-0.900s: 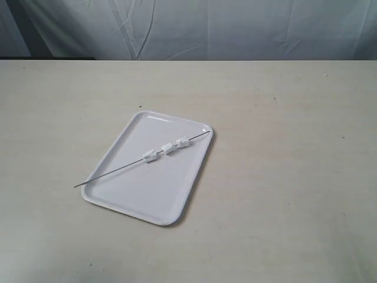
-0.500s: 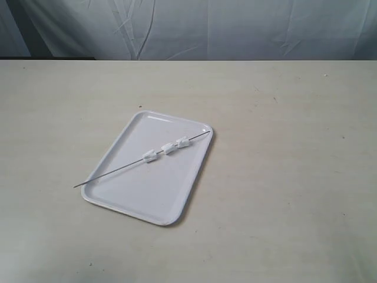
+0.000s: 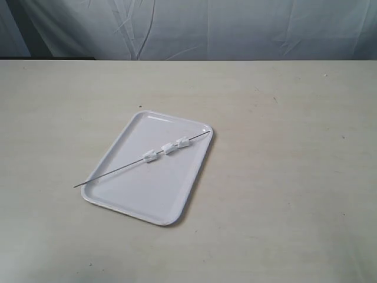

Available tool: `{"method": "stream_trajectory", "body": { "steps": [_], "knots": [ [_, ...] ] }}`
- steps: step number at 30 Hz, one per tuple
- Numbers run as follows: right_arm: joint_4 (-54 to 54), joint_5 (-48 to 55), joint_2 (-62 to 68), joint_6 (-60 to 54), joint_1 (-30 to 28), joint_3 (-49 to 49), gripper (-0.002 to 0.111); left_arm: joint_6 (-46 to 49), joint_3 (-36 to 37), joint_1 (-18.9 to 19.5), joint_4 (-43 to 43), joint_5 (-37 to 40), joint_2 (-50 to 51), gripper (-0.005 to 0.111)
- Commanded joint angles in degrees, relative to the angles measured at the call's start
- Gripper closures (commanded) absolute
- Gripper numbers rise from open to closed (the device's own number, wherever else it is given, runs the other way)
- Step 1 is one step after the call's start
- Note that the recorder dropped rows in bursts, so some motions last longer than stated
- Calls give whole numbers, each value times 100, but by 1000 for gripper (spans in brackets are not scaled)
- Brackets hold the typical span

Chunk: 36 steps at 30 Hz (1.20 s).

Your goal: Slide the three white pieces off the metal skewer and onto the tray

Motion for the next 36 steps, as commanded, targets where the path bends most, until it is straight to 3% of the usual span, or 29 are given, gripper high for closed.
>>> {"method": "stream_trajectory", "body": {
  "steps": [1,4,12,19,21,24,29,31,36],
  "knots": [
    [-1,-79,-28,-20,-14,12,100,-19,24,-33,99,-50,-29,107],
    [-1,-68,-28,-20,-14,12,100,-19,24,-33,497,-457,-29,107],
    [-1,-68,-28,-20,-14,12,100,-19,24,-33,361,-1838,-29,107],
    [-1,-68,-28,-20,-14,12,100,-139,24,-33,361,-4097,-29,107],
    [-1,-68,-28,-20,-14,12,100,-954,24,-33,373,-4890,-29,107],
    [-1,-68,-28,-20,-14,12,100,-1235,24,-33,438,-5411,-29,107],
    [-1,-80,-28,-20,-14,12,100,-1279,-714,-33,1173,-4958,-29,107],
    [-1,-80,-28,-20,-14,12,100,-1574,-1096,-33,1415,-4360,-20,107],
    [-1,-80,-28,-20,-14,12,100,-2398,-2125,-33,1671,-1915,542,107]
  ]
}}
